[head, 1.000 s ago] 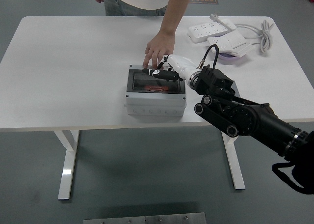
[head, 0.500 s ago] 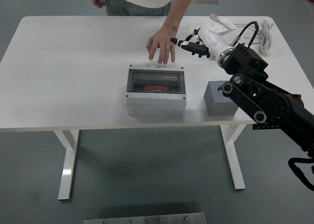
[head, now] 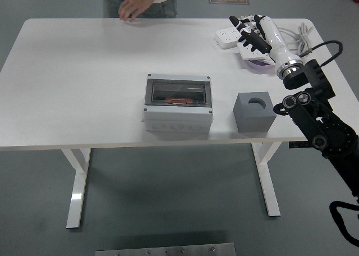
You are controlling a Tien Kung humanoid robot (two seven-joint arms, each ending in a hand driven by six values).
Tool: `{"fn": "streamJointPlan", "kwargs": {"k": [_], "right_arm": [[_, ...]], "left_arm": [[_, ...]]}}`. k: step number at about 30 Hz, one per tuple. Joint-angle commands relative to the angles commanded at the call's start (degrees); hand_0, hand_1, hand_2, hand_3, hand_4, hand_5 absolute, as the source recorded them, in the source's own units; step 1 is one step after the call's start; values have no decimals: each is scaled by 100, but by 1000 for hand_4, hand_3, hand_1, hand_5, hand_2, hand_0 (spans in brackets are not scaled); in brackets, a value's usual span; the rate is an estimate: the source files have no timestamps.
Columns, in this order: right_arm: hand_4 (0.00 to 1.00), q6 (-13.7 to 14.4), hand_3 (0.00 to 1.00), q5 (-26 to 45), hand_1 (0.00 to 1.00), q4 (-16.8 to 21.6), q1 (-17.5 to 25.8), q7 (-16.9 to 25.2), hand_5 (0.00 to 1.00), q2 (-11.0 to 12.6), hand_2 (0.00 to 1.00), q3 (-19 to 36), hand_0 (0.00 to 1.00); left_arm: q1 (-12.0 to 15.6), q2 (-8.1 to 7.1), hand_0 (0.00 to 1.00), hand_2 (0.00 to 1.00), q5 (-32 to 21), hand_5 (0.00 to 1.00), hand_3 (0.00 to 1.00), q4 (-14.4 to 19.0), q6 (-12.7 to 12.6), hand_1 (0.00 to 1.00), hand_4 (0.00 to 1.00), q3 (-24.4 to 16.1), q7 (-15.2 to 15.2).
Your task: Fetch the battery,place it into the box,close the lid of the box
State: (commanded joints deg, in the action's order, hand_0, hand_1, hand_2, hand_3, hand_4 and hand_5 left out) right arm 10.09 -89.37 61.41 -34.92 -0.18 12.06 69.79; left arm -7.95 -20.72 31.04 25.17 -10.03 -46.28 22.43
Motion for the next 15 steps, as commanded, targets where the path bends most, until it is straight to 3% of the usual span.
{"fn": "streamJointPlan", "kwargs": {"k": [4,5,10,11,15], "right_arm": [[873,-21,629,600,447,-71,267,450,998,-36,469,447,386],[875,-27,620,784,546,-92,336,571,998,-41,548,549,513],[875,-88,620,1627,546,-180,599,1081,998,-46,548,871,513],[884,-102,630,1788,619,-191,640,1154,998,-41,605,909,615],[884,-176,630,2468,619,-246,792,1420,998,-19,605,1019,615]], "left_arm": [[9,12,646,579,-20,138,565,-2,0,721,662,12,-10],[13,15,646,578,-30,138,565,-2,0,721,662,17,-13],[38,26,646,578,-61,138,565,3,-3,721,662,32,-10],[42,27,646,579,-68,139,565,4,-3,719,662,36,-10],[60,26,646,579,-115,139,565,6,-10,719,662,59,-18]]}}
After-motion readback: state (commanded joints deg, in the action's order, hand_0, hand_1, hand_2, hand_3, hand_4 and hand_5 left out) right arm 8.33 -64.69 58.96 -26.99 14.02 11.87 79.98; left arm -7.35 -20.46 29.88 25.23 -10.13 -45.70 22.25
